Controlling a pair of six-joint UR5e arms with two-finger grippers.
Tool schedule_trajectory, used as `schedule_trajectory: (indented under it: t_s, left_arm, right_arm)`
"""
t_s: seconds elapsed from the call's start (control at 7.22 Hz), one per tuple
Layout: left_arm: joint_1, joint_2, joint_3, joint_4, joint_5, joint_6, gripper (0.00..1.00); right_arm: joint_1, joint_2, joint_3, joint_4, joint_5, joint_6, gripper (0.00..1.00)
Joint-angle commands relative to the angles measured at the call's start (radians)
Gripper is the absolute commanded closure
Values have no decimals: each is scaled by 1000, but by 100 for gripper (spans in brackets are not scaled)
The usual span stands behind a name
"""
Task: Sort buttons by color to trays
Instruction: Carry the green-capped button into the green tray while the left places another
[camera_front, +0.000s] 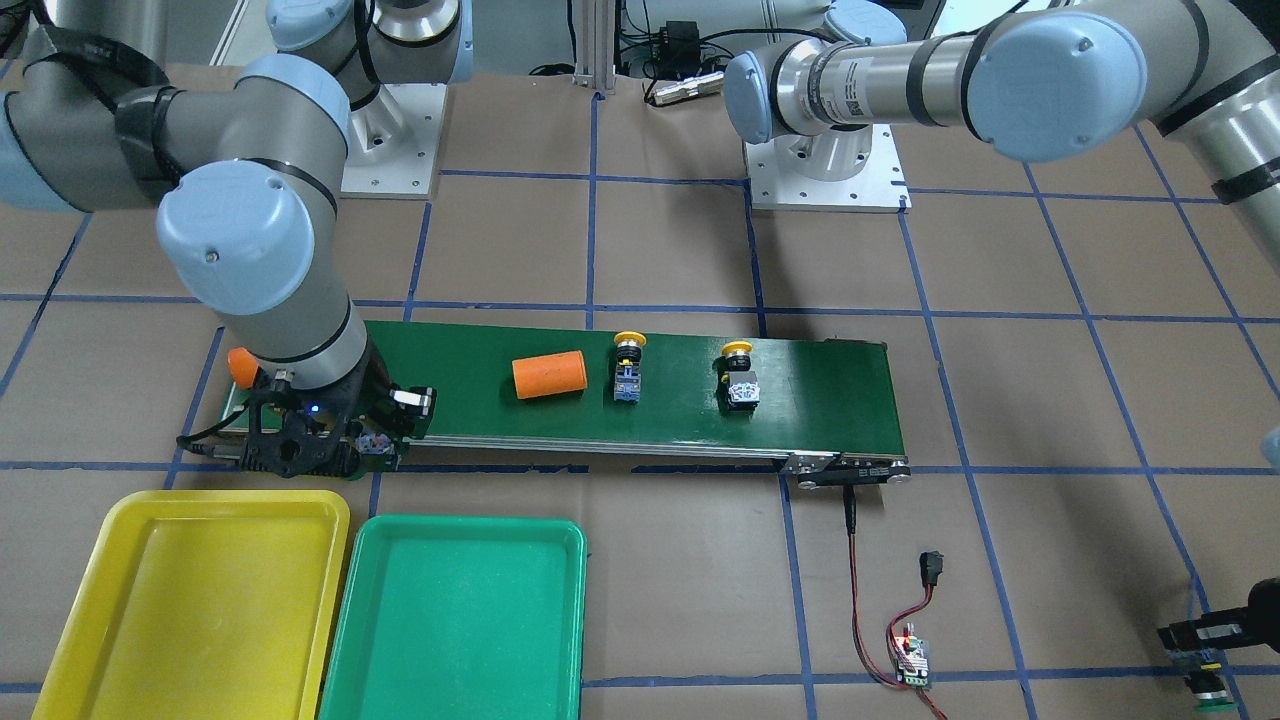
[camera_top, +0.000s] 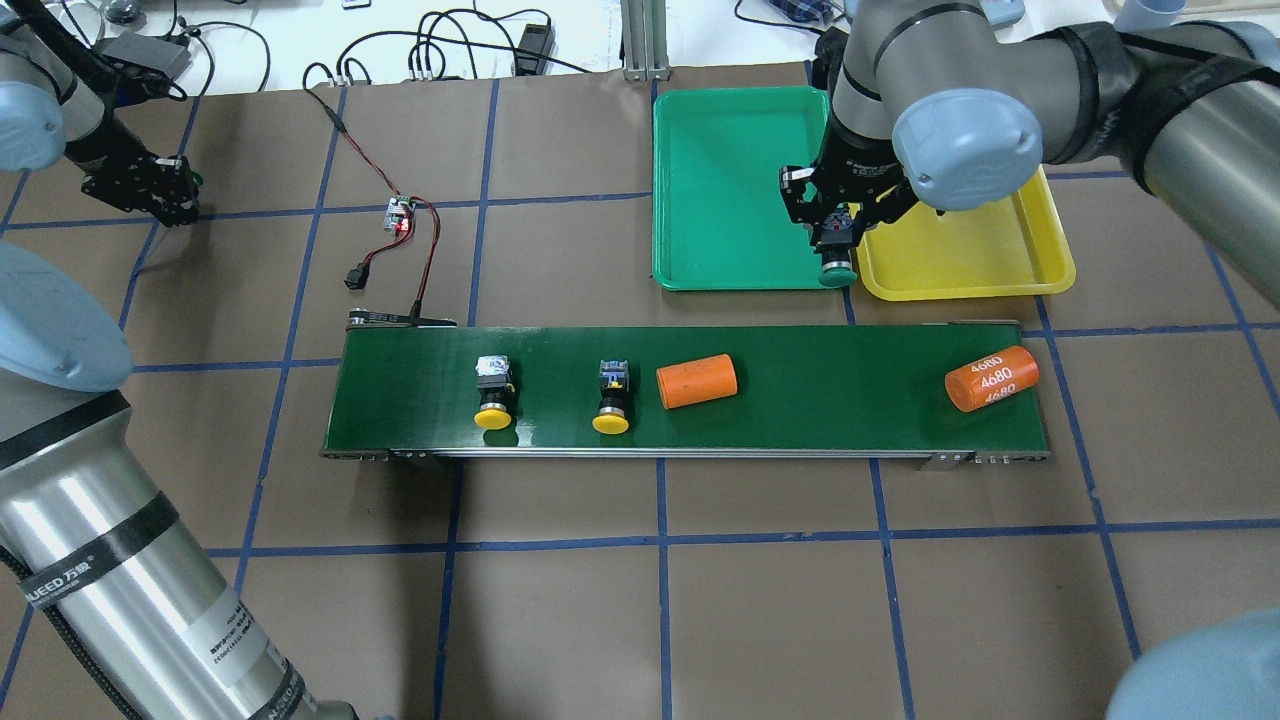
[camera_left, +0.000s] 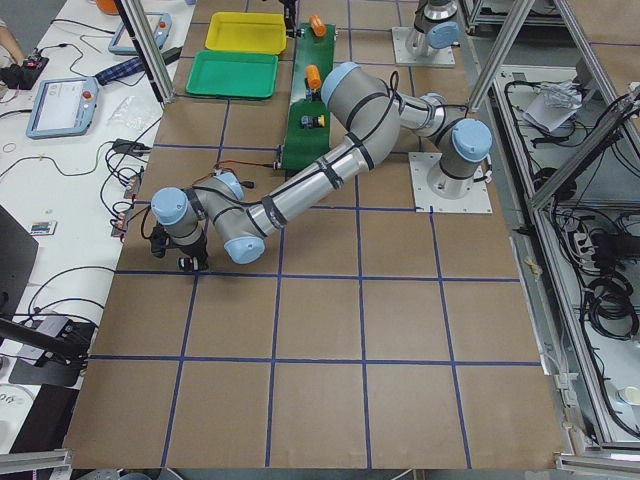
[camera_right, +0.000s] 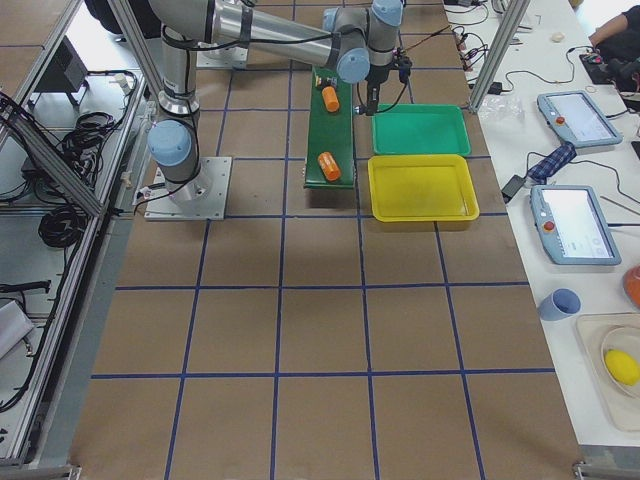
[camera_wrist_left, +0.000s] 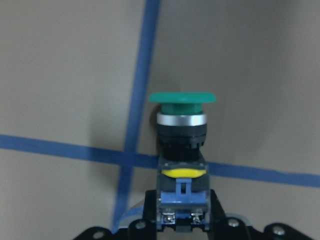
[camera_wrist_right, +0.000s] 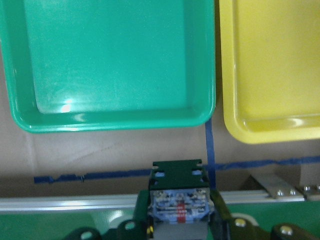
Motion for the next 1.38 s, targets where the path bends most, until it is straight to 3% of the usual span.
schedule_trajectory:
  t_s: [0.0, 0.14, 0.42, 0.83, 0.97, 1.11, 1.25]
  left_arm:
    - [-139, 257, -268, -84, 4, -187, 100]
    - [-187, 391, -452, -55, 1, -209, 100]
    - [-259, 581, -715, 62, 0, -250, 100]
    - [-345, 713, -959, 131, -5, -326, 100]
    - [-385, 701, -974, 196, 1, -326, 100]
    - [-422, 719, -981, 199, 6, -332, 100]
    - [-431, 720, -981, 199, 6, -335, 65]
  right_arm:
    - [-1, 115, -40, -188, -2, -3, 100]
    - [-1, 165, -42, -257, -3, -4, 100]
    - [-1, 209, -40, -305, -6, -6, 100]
    - [-2, 232, -26, -300, -6, -6, 96]
    - [-7, 233, -28, -299, -3, -10, 76]
    - [-14, 231, -28, -299, -2, -10, 28]
    - [-14, 225, -28, -299, -2, -12, 11]
